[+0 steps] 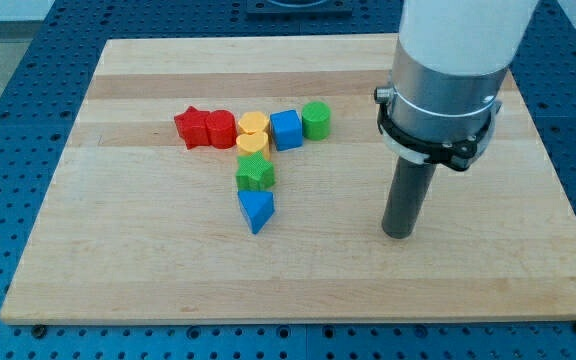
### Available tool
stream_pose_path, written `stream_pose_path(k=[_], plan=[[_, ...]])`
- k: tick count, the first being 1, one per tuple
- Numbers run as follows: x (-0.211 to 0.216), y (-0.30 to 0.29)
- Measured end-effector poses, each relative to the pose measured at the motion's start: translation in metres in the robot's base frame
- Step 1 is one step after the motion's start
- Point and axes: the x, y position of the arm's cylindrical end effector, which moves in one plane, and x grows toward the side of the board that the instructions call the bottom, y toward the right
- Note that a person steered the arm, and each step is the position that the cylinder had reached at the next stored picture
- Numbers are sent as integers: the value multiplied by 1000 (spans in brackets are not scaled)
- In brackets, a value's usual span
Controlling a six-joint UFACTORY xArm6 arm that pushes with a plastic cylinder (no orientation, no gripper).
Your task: Place the red star parallel left to the heart
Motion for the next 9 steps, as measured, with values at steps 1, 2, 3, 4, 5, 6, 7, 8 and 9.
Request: stream_pose_path(k=[1,2,3,4,5,6,7,8,9], plan=[[0,0],[0,-41],[11,-122],[48,-177],[61,-216],[-25,-231],[-151,-233],[-156,-250],[-156,-257]])
